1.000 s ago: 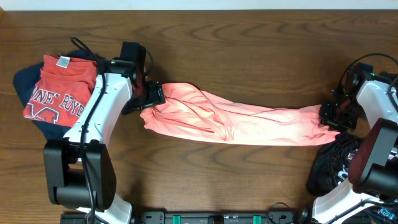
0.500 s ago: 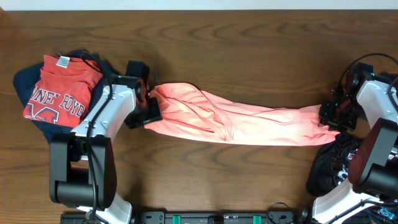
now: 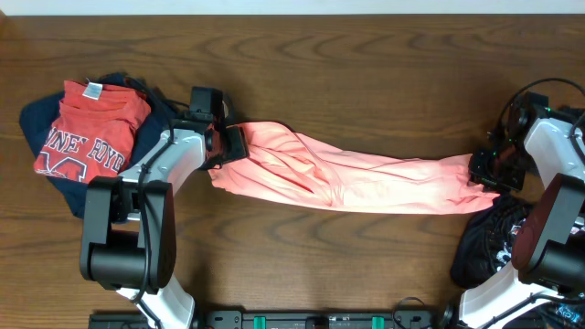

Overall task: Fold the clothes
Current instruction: 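Pull the pink shirt's left end leftward with the left gripper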

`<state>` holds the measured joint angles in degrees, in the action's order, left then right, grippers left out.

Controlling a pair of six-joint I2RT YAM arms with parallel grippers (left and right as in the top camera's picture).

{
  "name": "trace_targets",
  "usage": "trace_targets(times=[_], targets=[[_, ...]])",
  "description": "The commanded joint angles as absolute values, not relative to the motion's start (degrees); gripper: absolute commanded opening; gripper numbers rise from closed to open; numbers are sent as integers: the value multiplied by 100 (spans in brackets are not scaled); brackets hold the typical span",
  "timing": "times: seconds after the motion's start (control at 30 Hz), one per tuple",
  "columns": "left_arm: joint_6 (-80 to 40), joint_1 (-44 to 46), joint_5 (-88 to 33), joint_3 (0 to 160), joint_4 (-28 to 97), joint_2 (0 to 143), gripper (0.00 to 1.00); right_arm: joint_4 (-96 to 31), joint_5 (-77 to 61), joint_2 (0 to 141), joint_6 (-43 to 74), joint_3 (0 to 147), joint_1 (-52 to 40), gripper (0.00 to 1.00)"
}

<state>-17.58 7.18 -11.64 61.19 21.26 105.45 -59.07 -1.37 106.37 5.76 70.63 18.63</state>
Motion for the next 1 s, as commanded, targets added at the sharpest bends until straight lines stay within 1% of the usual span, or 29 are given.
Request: trace_targets(times=[0.0,0.1,0.3,0.37,0.47,0.5,0.57,0.6,0.77,0.97], targets=[[-1651,707,-1192,6086,2062,10562,67,-5918,-154,10575,530,7028,1911,32],[-1651,709,-1052,6086,2064,10597,69,-5911,-152,10575,528,7028,1911,32],[-1656,768,-1208,6086,2080,10881,69,-5909,-154,10575,528,7028,1911,32],[-1653,827,-1249,6086,2080,10982,61,-5909,-154,10575,530,7028,1911,32],[-1610,902,-1243,6086,2073,11061,43,-5916,-154,10575,528,7028,1911,32],[-1610,906,-1240,6086,2062,11061,34,-5918,-154,10575,528,7028,1911,32],[-1586,899,-1240,6088,2005,11056,13,-5918,-154,10575,530,7028,1911,32],[-1538,880,-1240,6090,1979,11054,6,-5918,-154,10575,528,7028,1911,32],[-1485,696,-969,6173,2053,10943,6,-5935,-154,10575,528,7028,1911,32],[-1509,423,-937,6187,2344,10311,6,-5935,-154,10575,534,7028,1911,31]])
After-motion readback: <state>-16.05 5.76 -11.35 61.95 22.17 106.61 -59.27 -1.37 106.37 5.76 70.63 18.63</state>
